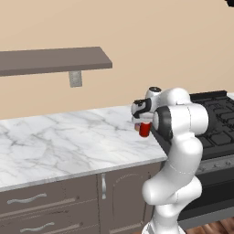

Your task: Four empty soda cans are scattered around the kitchen. Gather all the cans and cluster them next to the stove for recycling.

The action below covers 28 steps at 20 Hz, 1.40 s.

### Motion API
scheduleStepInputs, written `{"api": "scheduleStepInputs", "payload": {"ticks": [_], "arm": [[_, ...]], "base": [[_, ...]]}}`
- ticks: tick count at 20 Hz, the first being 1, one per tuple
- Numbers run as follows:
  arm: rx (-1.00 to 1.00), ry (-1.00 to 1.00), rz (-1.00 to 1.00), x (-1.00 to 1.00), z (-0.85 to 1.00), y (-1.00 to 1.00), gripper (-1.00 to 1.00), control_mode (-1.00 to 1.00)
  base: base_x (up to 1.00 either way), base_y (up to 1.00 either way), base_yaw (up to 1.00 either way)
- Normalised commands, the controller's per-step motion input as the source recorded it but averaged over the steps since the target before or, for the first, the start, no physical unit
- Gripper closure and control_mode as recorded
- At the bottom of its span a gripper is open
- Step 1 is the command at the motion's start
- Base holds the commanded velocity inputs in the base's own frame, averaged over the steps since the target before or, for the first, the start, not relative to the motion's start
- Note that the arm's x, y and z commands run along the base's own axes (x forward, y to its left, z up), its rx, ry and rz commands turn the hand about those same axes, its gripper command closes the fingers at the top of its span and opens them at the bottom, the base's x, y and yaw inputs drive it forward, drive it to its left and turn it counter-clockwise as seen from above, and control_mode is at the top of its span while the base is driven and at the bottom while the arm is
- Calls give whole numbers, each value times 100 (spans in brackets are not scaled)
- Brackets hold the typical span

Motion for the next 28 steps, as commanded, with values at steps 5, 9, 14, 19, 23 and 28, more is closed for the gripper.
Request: {"api": "scheduleStepInputs", "payload": {"ticks": [5,9,14,19,23,28], "arm": [[-1,9,-3,1,50,0,-100,-100],[-4,16,-5,1,83,9,-100,-100],[-1,17,-7,-6,60,27,-100,-100],[1,11,-10,-60,16,19,-100,-100],[2,6,-9,-79,21,18,-100,-100],[1,0,-7,-95,27,5,-100,-100]], "base": [[0,0,0],[0,0,0],[0,0,0],[0,0,0],[0,0,0],[0,0,0]]}}
